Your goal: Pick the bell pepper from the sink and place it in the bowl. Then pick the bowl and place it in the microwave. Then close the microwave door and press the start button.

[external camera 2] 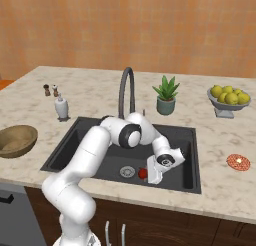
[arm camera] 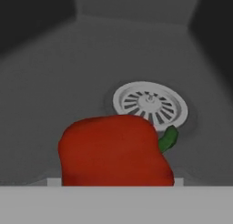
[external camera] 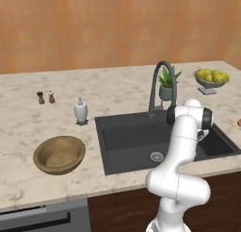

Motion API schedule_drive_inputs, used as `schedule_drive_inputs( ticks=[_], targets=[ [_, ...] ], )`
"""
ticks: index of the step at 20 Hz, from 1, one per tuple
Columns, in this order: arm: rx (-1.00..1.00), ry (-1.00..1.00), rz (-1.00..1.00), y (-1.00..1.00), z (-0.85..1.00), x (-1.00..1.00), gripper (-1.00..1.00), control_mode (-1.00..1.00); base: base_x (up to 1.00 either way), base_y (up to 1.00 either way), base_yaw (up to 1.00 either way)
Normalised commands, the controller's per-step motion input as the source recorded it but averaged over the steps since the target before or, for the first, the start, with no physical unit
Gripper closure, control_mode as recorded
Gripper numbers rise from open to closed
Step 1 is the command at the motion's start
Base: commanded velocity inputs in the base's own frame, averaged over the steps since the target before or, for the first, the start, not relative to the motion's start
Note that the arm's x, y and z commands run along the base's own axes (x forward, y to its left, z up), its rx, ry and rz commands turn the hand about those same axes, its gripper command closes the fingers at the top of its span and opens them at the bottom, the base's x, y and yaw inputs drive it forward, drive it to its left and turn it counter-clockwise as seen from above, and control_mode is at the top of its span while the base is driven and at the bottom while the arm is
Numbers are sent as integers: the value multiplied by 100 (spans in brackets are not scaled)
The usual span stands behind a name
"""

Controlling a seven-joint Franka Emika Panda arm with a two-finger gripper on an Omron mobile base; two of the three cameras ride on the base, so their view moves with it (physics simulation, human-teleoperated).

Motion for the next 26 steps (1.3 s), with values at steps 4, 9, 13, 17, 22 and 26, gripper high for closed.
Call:
schedule_drive_inputs(
  ticks=[4, 9, 13, 17, 22, 26],
  targets=[
    [2, 0, 2, -1, 19, -2, 100, -100, 0, 0, 0],
    [3, 0, 0, -24, 96, -33, 100, -100, 0, 0, 0],
    [-2, 0, 0, -19, 100, -66, 100, -100, 0, 0, 0],
    [-5, -4, 0, -4, 100, -91, 100, -100, 0, 0, 0],
    [-8, -12, 0, 0, 100, -100, 100, -100, 0, 0, 0],
    [-10, -15, -2, 0, 100, -96, 100, -100, 0, 0, 0]
  ],
)
